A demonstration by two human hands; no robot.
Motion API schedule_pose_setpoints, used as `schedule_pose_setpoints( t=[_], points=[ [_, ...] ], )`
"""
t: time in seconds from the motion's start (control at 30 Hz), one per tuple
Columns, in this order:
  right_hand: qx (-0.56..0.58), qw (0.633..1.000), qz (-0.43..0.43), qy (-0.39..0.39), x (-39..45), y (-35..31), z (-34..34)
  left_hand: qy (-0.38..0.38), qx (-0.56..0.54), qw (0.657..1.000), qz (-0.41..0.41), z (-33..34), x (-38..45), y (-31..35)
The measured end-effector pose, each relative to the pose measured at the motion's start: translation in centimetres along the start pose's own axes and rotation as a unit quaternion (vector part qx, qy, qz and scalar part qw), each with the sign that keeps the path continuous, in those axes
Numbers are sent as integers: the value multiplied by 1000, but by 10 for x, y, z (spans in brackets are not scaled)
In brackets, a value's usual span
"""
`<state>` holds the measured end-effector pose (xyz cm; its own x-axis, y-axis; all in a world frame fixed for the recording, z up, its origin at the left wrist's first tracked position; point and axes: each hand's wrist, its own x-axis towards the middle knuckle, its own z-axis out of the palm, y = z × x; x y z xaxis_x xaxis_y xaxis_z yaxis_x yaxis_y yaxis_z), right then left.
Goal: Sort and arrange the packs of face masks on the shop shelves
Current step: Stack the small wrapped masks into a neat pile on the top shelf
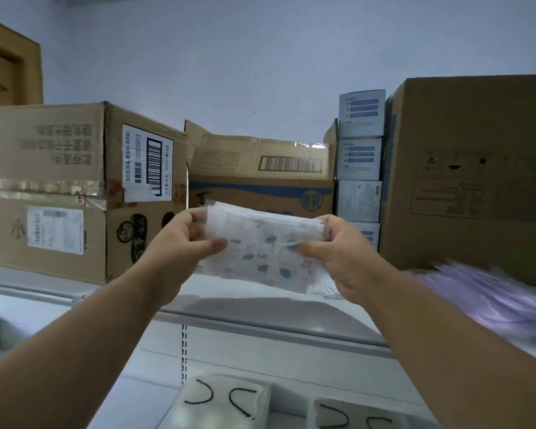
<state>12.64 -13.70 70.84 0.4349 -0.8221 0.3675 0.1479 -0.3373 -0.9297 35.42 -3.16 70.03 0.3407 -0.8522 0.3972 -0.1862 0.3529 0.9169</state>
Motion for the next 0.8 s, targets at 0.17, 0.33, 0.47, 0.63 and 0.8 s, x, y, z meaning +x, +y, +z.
schedule_pose_setpoints(
  t=[0.17,0.33,0.47,0.63,0.8],
  points=[
    [-52,996,74,22,-1,19,41,-58,44,993,-93,-18,7,-26],
    [5,989,99,109,7,25,57,-57,69,992,-94,-29,18,-34],
    [-66,982,128,126,3,31,67,-91,105,985,-107,-41,18,-31],
    [-123,979,45,157,21,6,80,12,142,989,-46,-51,52,-6],
    [-273,936,24,222,59,-6,89,79,251,965,14,-47,98,-6]
  ],
)
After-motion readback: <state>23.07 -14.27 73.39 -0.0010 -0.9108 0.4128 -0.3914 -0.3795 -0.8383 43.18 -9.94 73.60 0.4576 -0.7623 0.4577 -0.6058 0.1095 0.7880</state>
